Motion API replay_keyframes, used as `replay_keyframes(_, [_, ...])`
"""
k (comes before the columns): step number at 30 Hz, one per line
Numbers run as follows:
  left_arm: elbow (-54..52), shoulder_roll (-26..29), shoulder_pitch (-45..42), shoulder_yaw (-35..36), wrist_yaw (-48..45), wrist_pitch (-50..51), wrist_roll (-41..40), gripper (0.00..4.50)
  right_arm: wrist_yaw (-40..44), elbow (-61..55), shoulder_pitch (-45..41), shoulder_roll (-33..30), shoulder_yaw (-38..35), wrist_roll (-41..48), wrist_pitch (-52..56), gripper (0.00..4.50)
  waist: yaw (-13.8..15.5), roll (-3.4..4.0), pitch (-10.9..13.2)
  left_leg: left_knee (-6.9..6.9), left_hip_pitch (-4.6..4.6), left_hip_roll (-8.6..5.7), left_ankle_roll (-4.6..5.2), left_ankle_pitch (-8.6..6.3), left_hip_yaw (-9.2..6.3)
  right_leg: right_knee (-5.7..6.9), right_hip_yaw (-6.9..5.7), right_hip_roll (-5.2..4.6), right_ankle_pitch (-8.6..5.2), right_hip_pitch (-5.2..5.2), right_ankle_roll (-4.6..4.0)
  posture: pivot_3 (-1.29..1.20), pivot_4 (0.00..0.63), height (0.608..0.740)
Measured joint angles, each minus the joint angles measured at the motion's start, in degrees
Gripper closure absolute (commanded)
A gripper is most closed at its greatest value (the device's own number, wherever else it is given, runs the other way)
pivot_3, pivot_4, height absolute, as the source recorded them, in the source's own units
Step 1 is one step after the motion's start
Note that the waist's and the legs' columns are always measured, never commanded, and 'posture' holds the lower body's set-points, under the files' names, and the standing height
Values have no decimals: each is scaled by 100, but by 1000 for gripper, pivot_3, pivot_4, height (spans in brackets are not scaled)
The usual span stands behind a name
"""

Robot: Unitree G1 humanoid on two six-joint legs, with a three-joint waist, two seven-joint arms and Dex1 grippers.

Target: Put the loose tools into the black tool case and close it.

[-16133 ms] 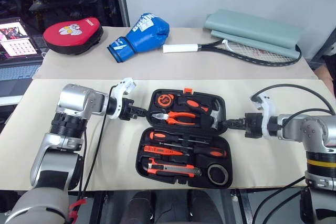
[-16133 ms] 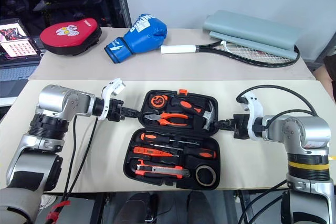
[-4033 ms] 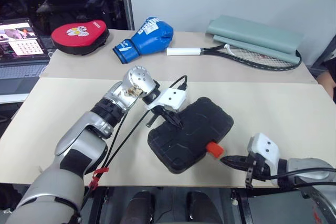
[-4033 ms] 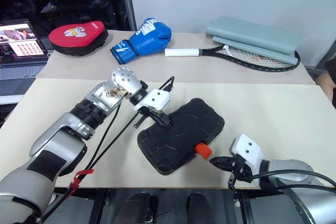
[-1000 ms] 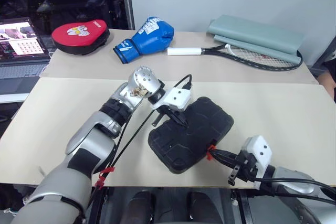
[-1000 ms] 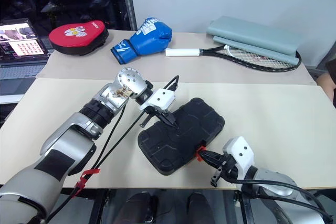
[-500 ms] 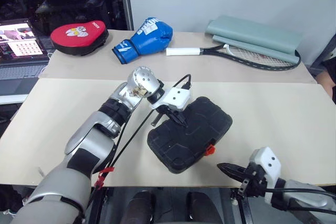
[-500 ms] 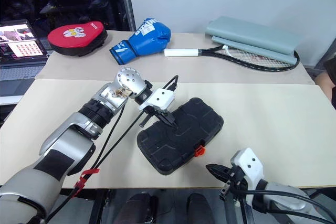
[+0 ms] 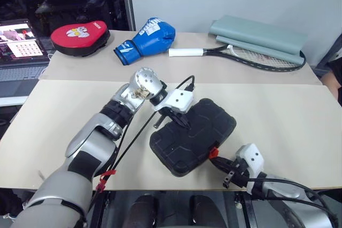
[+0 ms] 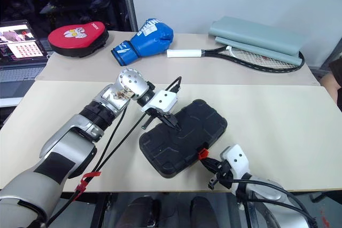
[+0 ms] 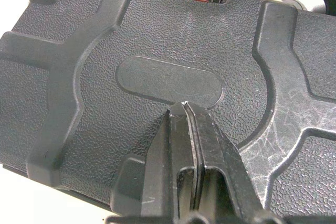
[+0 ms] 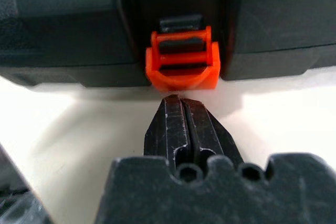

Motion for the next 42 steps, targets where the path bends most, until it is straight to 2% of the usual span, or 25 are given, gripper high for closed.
replay_keyframes(5, [5,-5,-12,4,3,-1,23,4450,-56,-13,1,82,-117,103,73,4500,-3,1,0,1,-1,-1,-1,1,0,8,1,0,0,-5,-1,0,150,736])
replay_keyframes(18, [79,-118,-36,44,-24,-11,48,4450,-9,-942,-37,-684,-549,474,881,4500,3,1,1,0,-9,-3,-1,0,1,6,2,-1,-1,-11,-1,0,150,736])
replay_keyframes(28, [166,-224,-34,179,-21,-11,179,4450,337,-1188,-618,-1267,-623,934,1408,4500,12,0,1,1,-6,-3,0,1,0,4,1,-1,0,-5,-1,0,150,736])
replay_keyframes(38, [181,-524,18,314,-19,-63,284,4450,342,-967,-1004,-1269,-385,843,1372,4500,-33,0,1,0,1,2,-1,1,0,5,2,2,1,-1,-1,0,150,736])
replay_keyframes(42, [151,-498,93,394,-14,20,225,4450,420,-971,-852,-1329,-616,841,1287,4500,-14,0,1,1,-3,-2,-1,1,1,4,2,-1,2,-1,1,0,150,736])
